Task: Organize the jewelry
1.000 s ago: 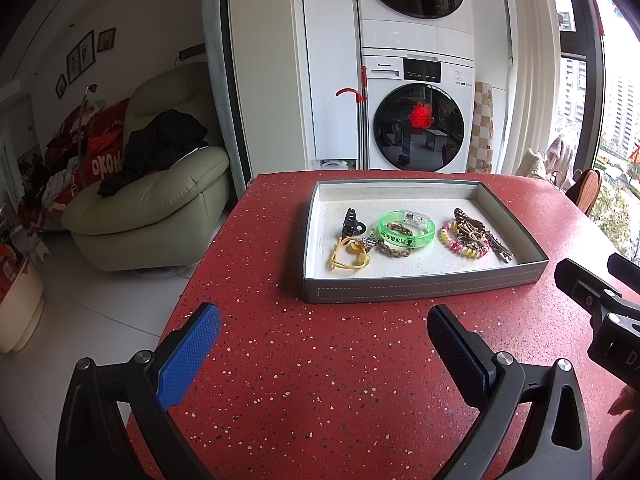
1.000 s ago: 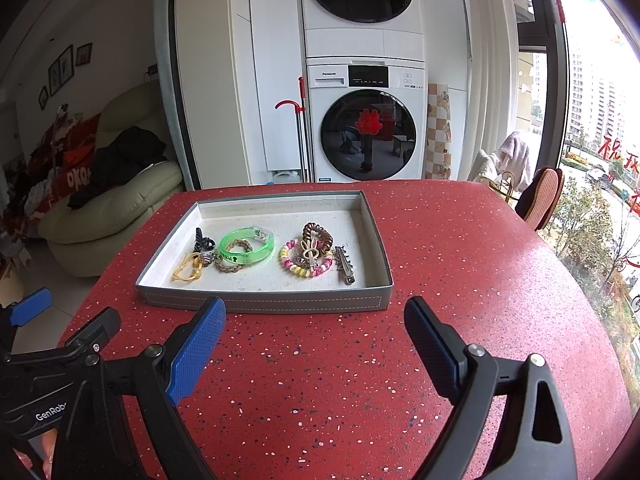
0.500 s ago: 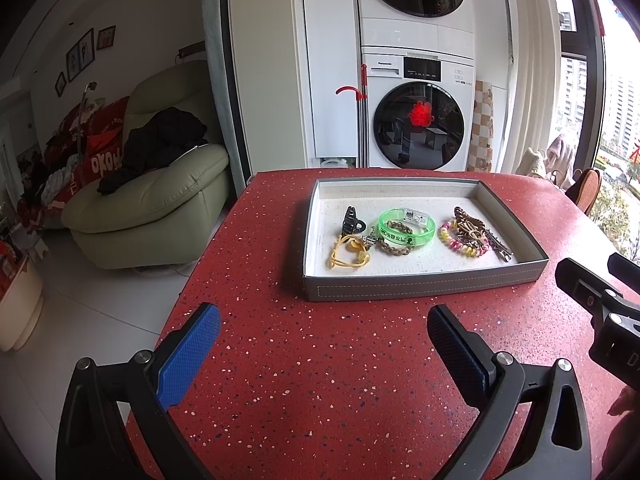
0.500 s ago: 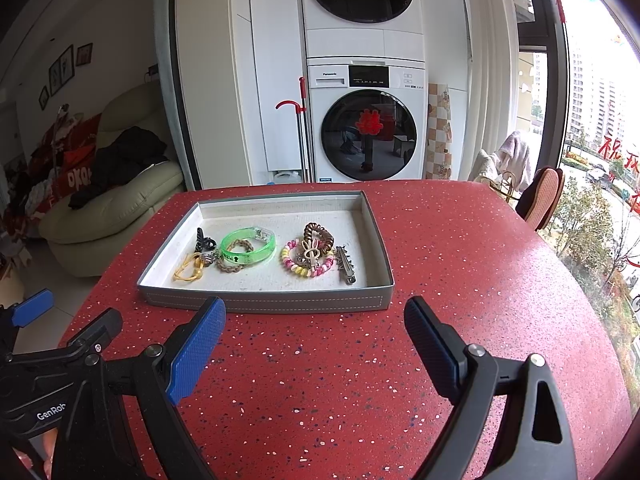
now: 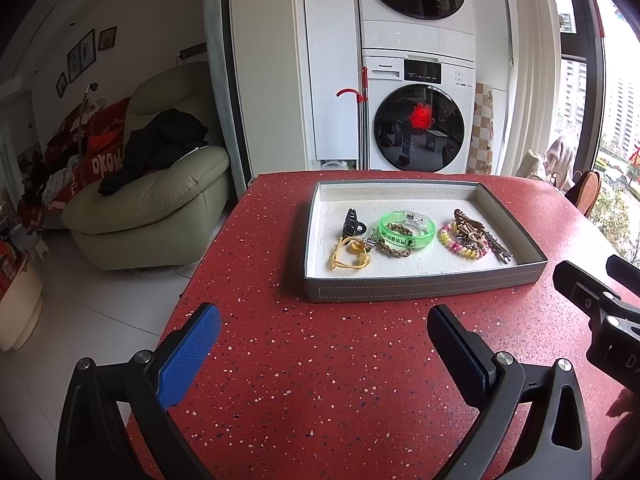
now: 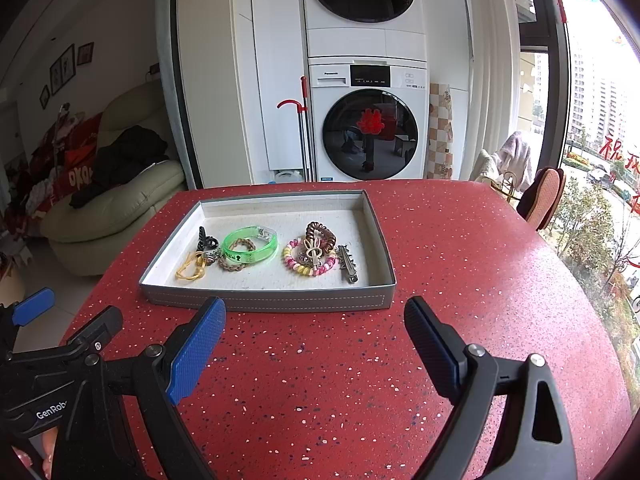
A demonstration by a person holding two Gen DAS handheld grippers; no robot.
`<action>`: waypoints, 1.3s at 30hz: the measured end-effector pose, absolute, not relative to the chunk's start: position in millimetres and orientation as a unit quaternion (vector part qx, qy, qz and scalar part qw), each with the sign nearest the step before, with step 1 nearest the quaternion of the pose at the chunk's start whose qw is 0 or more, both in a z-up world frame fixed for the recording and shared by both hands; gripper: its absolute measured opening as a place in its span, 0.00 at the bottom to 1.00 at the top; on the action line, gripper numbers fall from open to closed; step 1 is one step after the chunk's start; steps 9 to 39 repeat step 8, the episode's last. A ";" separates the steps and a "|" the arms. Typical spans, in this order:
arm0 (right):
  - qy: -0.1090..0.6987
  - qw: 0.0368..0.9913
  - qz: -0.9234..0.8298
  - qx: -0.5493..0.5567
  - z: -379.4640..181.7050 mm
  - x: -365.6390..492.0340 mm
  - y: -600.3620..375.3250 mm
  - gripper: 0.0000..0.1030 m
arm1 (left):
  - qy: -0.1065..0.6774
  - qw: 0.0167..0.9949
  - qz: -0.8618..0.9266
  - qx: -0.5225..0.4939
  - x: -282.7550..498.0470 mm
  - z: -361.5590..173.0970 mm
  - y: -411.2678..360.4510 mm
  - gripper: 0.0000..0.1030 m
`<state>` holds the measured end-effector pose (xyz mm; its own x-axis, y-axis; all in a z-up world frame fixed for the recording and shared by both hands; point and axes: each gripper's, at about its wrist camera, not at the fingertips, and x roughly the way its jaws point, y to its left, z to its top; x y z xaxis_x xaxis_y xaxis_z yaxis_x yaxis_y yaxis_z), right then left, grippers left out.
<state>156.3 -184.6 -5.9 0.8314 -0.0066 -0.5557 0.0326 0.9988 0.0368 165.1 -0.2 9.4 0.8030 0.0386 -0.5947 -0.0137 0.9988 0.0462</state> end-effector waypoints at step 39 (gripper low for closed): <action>0.290 0.957 -0.010 0.023 -5.9 156.3 -184.5 0.90 | 0.316 0.948 0.013 0.019 165.0 10.7 -1.9 1.00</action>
